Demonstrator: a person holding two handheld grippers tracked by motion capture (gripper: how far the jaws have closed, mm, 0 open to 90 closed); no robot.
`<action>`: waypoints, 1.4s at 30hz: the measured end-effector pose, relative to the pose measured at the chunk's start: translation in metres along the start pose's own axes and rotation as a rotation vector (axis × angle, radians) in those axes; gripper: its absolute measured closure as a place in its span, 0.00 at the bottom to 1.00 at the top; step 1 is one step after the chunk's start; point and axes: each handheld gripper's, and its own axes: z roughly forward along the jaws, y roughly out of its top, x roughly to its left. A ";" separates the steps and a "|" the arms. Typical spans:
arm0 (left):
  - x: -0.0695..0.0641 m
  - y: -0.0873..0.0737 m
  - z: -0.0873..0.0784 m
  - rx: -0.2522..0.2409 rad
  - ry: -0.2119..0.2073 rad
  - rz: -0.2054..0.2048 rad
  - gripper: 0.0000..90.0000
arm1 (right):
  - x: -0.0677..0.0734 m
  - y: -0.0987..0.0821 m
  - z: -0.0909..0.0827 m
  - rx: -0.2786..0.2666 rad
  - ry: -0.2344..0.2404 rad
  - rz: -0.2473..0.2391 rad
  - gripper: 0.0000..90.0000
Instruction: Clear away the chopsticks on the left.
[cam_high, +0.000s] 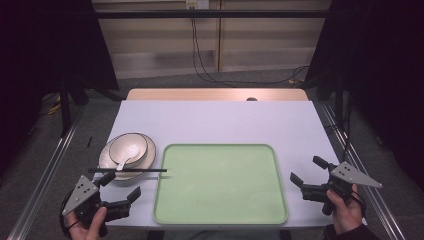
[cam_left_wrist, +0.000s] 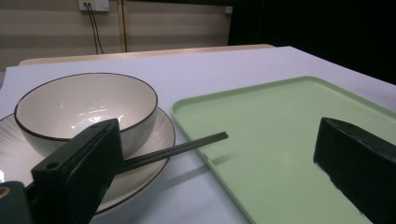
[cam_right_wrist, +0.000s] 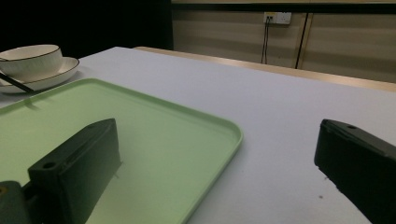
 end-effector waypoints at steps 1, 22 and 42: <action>0.000 0.000 0.000 -0.001 -0.003 0.000 0.01 | 0.000 0.000 0.000 -0.002 -0.003 -0.001 0.00; -0.002 0.003 0.000 0.037 -0.038 0.040 0.03 | 0.001 0.000 0.001 0.002 0.010 -0.009 0.00; 0.022 0.016 -0.009 0.128 -0.123 0.074 0.10 | 0.002 0.000 0.002 0.004 0.023 -0.011 0.00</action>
